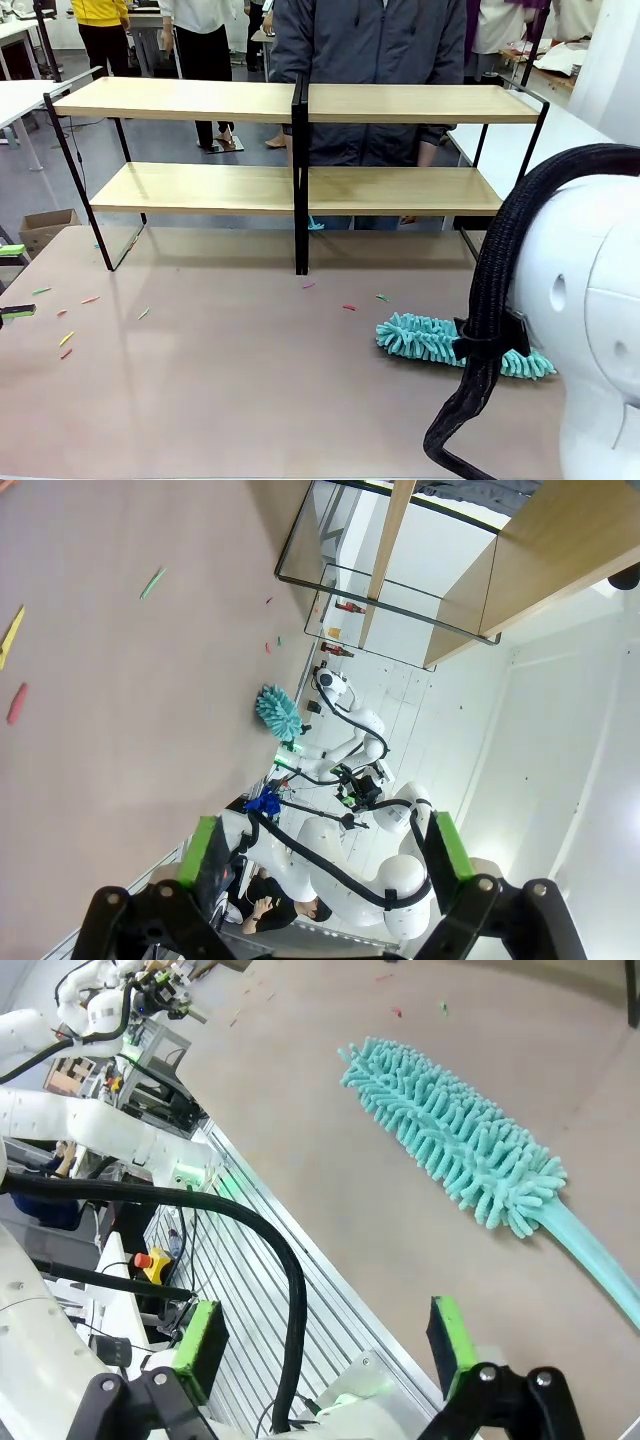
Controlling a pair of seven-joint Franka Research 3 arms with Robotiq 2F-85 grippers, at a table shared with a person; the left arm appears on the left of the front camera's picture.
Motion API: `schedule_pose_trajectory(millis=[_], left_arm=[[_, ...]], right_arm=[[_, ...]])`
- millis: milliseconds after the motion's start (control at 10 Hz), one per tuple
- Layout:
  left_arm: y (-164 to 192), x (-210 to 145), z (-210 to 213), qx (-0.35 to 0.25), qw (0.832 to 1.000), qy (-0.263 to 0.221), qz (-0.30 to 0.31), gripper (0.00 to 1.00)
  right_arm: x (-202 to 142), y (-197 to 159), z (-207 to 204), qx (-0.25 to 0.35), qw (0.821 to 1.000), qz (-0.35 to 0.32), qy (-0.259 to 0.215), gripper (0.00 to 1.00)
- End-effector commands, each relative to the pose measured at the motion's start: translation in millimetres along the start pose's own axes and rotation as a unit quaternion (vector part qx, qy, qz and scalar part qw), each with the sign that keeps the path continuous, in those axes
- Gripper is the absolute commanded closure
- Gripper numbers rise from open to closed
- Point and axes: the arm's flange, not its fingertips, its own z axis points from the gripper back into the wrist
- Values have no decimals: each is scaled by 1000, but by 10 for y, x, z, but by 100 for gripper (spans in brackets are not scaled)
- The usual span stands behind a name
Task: Clean the shelves.
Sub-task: Place the Duster on the table.
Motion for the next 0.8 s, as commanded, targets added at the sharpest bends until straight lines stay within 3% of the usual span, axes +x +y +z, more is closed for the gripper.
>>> schedule_pose_trajectory(millis=[0,100,200,400,600,700], left_arm=[[-28,-45,-4,-7,1000,3,0,0],[-28,-45,-4,-7,1000,3,0,0],[-28,-45,-4,-7,1000,3,0,0],[-28,-45,-4,-7,1000,3,0,0],[-28,-45,-4,-7,1000,3,0,0],[-28,-45,-4,-7,1000,3,0,0]], right_arm=[[275,-85,-155,29,999,-18,-34,0],[458,-120,-269,65,994,-40,-73,0],[676,-149,-447,93,984,-104,-107,0],[988,-142,-801,186,947,-235,-117,0],[1032,47,-1281,275,921,-275,11,0],[1035,201,-1353,332,899,-273,82,0]])
